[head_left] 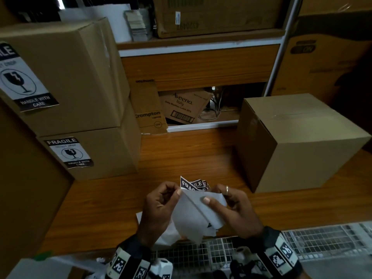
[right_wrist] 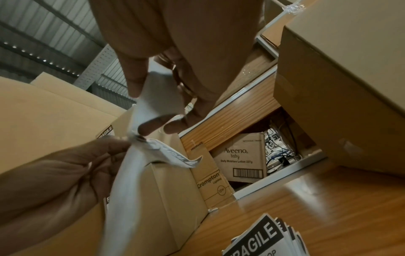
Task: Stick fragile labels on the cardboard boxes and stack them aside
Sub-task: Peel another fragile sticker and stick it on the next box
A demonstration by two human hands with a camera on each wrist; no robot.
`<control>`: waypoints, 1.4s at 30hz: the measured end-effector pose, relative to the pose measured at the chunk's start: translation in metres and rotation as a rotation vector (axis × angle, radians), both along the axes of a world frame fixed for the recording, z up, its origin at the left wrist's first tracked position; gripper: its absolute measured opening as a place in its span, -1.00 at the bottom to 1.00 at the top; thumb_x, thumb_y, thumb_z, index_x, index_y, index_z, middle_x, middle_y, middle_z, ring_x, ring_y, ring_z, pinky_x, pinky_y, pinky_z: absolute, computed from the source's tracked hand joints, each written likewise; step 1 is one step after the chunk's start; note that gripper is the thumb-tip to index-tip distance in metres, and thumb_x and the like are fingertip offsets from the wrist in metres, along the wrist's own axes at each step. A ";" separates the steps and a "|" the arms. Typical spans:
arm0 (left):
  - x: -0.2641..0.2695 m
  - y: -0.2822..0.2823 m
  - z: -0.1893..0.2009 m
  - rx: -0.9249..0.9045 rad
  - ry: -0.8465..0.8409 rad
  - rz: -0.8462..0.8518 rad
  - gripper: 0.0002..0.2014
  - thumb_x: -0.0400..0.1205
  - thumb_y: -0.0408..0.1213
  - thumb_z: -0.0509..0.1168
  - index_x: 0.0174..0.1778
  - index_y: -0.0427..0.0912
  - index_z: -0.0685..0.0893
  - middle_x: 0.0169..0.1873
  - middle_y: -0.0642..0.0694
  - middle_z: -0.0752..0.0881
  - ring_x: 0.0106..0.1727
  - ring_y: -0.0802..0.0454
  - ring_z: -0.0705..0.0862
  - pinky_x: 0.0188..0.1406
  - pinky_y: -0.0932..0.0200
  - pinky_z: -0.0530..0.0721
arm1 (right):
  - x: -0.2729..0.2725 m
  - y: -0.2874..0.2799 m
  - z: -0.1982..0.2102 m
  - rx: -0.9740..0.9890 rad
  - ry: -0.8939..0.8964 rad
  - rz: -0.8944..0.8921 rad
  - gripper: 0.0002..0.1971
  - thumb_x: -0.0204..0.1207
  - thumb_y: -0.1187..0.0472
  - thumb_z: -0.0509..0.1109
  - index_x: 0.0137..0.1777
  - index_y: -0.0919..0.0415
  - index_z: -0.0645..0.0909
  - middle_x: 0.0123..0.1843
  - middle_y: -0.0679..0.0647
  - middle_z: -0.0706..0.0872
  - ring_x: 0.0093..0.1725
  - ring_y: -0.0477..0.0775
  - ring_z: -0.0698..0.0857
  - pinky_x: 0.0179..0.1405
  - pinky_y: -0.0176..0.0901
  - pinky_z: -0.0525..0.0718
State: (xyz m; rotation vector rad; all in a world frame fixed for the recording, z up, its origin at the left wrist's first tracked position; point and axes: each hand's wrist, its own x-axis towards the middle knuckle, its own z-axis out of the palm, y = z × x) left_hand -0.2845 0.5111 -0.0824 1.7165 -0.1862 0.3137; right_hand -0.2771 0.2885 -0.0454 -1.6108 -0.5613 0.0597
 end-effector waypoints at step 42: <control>0.013 -0.017 0.024 -0.079 0.106 -0.100 -0.94 0.63 -0.51 0.39 -0.10 -0.33 0.78 -0.10 -0.18 0.84 -0.08 -0.03 0.80 -0.17 0.21 0.71 | 0.021 -0.032 -0.016 -0.206 -0.188 0.189 -0.42 0.28 0.20 0.78 0.30 0.21 0.68 0.31 -0.09 0.74 0.37 0.02 0.71 0.30 0.12 0.74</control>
